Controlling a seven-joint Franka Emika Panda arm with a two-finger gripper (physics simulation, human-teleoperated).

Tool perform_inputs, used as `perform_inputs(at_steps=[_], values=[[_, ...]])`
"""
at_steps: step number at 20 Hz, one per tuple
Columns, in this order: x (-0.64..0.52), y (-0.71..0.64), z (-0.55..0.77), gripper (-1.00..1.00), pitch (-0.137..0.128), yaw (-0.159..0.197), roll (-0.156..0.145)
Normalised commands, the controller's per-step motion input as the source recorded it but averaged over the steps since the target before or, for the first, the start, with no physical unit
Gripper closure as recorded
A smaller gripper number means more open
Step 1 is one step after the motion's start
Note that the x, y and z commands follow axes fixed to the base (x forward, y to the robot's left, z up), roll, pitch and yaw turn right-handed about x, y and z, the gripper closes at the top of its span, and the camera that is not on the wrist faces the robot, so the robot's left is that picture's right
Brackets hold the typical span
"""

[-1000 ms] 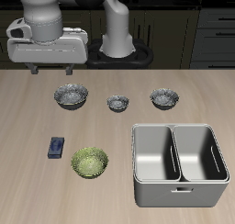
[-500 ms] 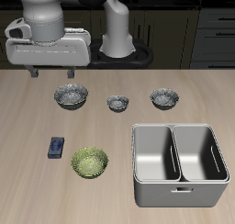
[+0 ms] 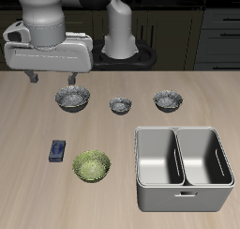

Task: Place the green bowl in the right side of the drainer

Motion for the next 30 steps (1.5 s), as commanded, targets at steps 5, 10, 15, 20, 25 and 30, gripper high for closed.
perform_inputs(at_steps=[5, 10, 15, 20, 25, 30], values=[[0.04, 0.06, -0.21, -1.00, 0.011, -0.014, 0.000], [0.05, -0.03, -0.31, -1.00, 0.007, -0.017, -0.018], [0.10, 0.00, -0.45, -1.00, 0.034, 0.004, 0.002], [0.07, 0.10, -0.39, -1.00, 0.018, 0.013, 0.014], [0.07, 0.04, -0.31, -1.00, 0.015, 0.022, 0.007], [0.07, 0.02, -0.29, -1.00, 0.026, 0.021, -0.005]])
